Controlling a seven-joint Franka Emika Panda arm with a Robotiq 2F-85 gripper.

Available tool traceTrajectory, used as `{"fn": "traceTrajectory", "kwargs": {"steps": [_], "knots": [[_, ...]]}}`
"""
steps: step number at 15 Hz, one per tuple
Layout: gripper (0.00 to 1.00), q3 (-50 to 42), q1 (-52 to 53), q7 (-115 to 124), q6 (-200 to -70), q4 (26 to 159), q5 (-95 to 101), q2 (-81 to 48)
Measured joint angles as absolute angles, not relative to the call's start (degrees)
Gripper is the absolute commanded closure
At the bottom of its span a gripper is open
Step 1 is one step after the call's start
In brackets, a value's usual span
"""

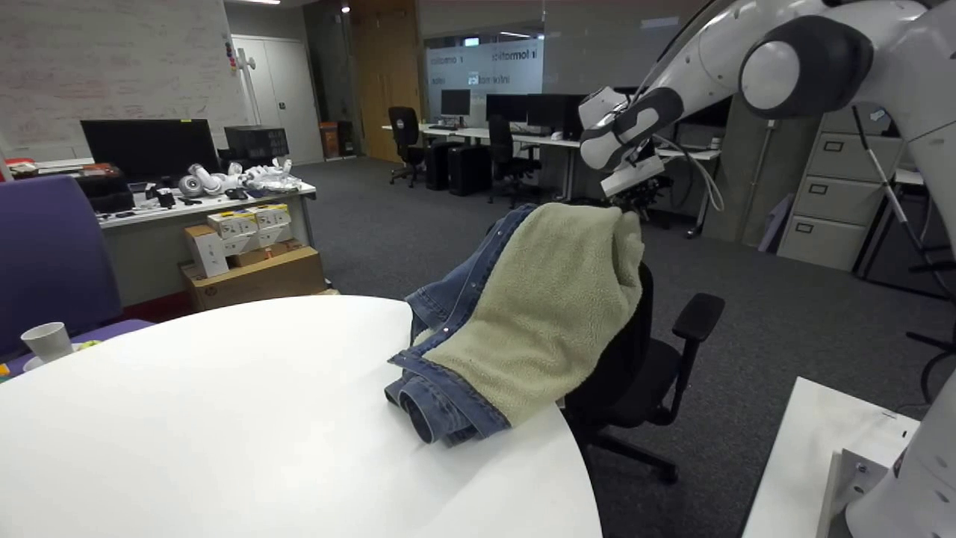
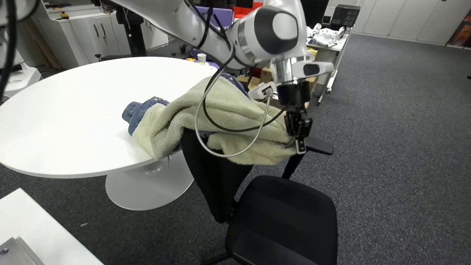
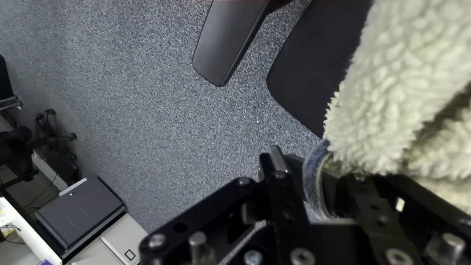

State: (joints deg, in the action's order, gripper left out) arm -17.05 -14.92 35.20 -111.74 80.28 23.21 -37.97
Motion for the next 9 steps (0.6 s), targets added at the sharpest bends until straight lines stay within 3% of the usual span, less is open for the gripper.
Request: {"fn": "traceTrajectory", "kwargs": {"steps": [1, 2, 4, 9], "knots": [[0.99, -17.0, -14.4, 35.1, -112.0, 79.9, 23.2, -40.0], [0.71, -17.0, -14.0, 35.0, -112.3, 79.4, 23.2, -42.0], [0.64, -16.9, -13.2, 34.0, -112.5, 78.0, 23.1, -44.9], [0.26, -17.3, -13.7, 29.0, -112.6, 74.4, 21.3, -47.2]]}}
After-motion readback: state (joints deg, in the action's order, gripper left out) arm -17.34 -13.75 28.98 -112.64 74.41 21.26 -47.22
